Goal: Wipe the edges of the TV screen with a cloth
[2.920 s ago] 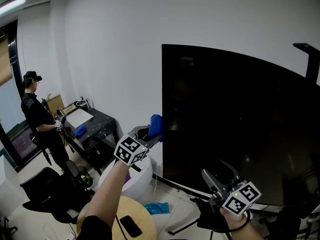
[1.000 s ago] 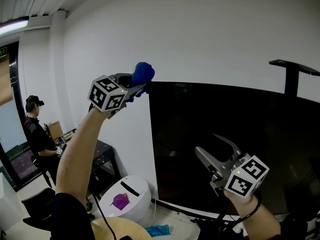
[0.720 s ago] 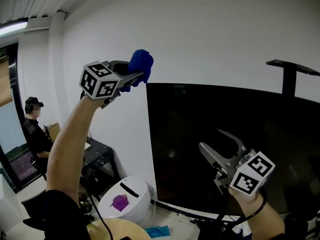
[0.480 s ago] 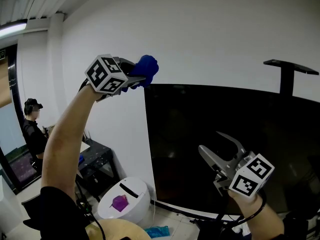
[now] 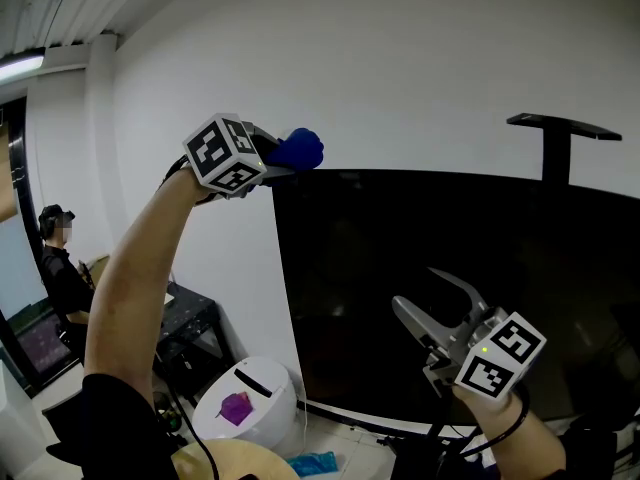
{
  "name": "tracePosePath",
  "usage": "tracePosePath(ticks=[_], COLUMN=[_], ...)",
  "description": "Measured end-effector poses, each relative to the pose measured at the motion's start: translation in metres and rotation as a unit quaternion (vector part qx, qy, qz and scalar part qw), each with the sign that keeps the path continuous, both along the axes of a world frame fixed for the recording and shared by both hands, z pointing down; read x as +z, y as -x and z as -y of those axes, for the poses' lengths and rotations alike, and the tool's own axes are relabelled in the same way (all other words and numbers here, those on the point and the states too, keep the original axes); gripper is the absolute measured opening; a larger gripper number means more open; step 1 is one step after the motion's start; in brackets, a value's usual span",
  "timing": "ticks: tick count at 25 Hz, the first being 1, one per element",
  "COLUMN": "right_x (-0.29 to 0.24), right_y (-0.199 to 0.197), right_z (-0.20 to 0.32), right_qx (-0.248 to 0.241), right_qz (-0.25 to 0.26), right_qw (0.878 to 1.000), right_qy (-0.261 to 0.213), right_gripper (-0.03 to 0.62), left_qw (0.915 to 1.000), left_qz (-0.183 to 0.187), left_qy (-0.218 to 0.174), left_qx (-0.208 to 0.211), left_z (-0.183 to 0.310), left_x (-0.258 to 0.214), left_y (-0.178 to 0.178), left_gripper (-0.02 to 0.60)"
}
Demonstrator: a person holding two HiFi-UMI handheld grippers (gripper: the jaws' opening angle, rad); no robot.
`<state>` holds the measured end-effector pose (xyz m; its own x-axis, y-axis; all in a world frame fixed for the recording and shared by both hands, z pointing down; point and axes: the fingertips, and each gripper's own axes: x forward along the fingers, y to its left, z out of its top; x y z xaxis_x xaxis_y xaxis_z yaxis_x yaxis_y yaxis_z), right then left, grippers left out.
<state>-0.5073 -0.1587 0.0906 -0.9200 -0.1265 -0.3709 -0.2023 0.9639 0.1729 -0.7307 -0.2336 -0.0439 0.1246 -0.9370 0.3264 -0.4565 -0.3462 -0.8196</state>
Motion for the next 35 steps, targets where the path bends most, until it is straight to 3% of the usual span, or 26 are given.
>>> tracePosePath(ticks=[7, 21, 35], right_x=[0.003, 0.011, 0.014], right_y=[-0.034, -0.128, -0.226], right_z=[-0.001, 0.026, 0.023], right_qx=[0.009, 0.032, 0.036], right_qz=[0.015, 0.030, 0.022], right_qw=[1.000, 0.999, 0.999], right_qy=[0.009, 0.021, 0.015], right_gripper=[0.255, 0.255, 0.255], left_qw=[0.9988, 0.9973, 0.9989], left_qz=[0.042, 0.059, 0.025], left_qy=[0.014, 0.021, 0.000], left_qx=[-0.023, -0.040, -0.039], left_z=[0.006, 0.022, 0.035], left_x=[0.005, 0.005, 0.003], left_y=[-0.025, -0.098, -0.194], left_gripper=[0.135, 0.135, 0.137])
